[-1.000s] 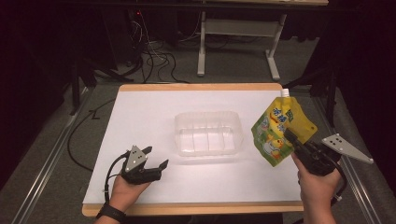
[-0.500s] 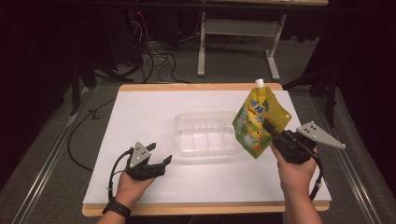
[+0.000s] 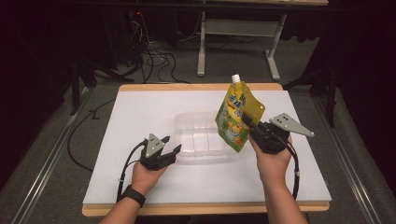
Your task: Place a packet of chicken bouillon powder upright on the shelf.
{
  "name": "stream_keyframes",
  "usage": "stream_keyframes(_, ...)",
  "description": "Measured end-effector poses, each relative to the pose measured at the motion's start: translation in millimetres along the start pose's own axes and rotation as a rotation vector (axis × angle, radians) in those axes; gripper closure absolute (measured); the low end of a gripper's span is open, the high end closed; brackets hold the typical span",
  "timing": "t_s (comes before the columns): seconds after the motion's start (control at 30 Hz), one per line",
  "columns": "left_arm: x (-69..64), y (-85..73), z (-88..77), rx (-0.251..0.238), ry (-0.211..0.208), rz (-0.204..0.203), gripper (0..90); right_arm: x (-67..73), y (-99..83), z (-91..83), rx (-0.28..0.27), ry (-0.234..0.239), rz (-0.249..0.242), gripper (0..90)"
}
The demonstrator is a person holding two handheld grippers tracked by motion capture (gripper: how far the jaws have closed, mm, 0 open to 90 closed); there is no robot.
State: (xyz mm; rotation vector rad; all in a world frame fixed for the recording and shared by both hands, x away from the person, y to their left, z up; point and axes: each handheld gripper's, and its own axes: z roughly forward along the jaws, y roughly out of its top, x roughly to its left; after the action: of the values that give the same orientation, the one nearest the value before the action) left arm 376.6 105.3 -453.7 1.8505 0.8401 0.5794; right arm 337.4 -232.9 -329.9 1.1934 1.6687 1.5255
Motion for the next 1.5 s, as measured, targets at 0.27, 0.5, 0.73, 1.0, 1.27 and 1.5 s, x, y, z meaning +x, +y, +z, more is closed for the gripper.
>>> stream_keyframes(0.27, -1.1, -2.5, 13.4, 0.016, 0.024, -0.006, 61.8, 4.5, -6.8, 23.2, 0.018, -0.03, -0.005, 90.0)
stream_keyframes(0.5, -3.0, -3.5, 13.1, 0.013, 0.046, -0.009, 68.7, 5.3, -14.4, 44.7, 0.044, -0.044, 0.0, 90.0)
stream_keyframes(0.73, -12.4, -5.0, 11.0, 0.012, 0.057, 0.015, 72.9, 6.3, -18.4, 52.6, 0.058, -0.066, -0.01, 90.0)
stream_keyframes(1.0, -21.7, -3.9, 7.3, 0.021, 0.066, 0.032, 73.0, 2.8, -20.5, 53.2, 0.057, -0.101, -0.01, 90.0)
stream_keyframes(1.27, -22.2, -4.1, 6.4, 0.021, 0.068, 0.038, 72.9, 2.6, -24.5, 60.7, 0.062, -0.104, 0.008, 90.0)
stream_keyframes(1.5, -22.7, -4.0, 6.6, 0.02, 0.072, 0.041, 73.0, 6.7, -28.9, 66.8, 0.062, -0.107, -0.007, 90.0)
